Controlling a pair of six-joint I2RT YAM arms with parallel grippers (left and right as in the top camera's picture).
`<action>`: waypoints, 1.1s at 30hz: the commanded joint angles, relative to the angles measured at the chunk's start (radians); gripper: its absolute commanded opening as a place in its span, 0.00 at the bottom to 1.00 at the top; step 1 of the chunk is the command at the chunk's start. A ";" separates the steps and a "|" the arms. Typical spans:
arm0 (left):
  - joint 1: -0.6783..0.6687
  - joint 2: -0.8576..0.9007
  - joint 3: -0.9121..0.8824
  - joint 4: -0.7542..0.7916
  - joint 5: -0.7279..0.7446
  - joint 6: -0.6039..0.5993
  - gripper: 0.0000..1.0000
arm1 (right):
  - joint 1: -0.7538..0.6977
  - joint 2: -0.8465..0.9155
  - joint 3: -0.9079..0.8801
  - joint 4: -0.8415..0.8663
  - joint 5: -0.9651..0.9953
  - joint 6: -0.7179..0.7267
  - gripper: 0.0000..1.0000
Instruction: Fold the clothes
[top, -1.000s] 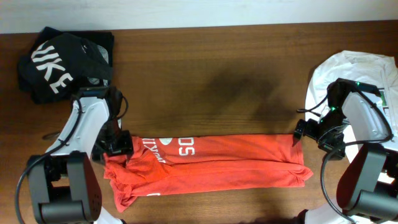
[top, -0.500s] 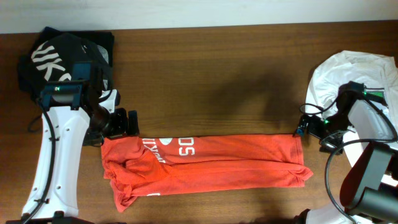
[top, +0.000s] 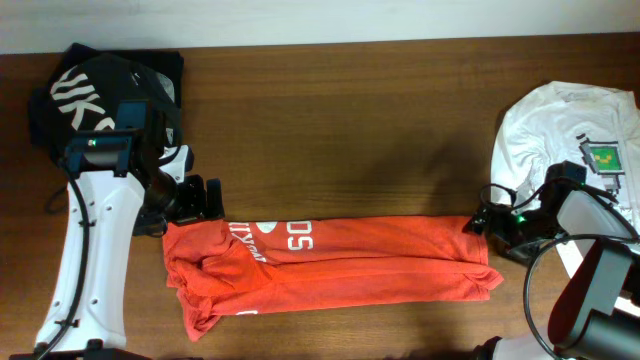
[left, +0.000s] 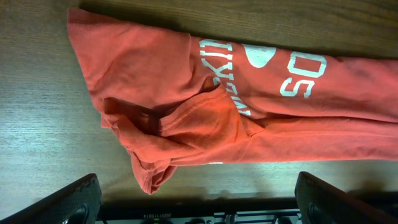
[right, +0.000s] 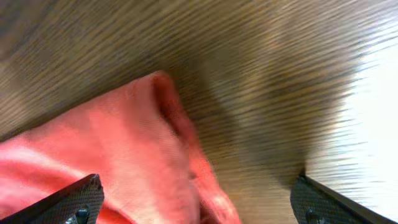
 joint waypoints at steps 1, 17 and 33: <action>0.002 0.005 -0.001 0.000 0.011 0.009 0.99 | 0.008 0.058 -0.065 -0.053 -0.092 -0.016 0.61; 0.002 0.005 -0.001 0.011 0.011 0.009 0.99 | 0.007 -0.002 0.254 -0.305 0.102 0.138 0.04; 0.002 0.005 -0.001 0.026 0.004 0.010 0.99 | 0.651 -0.143 0.271 -0.359 0.185 0.400 0.04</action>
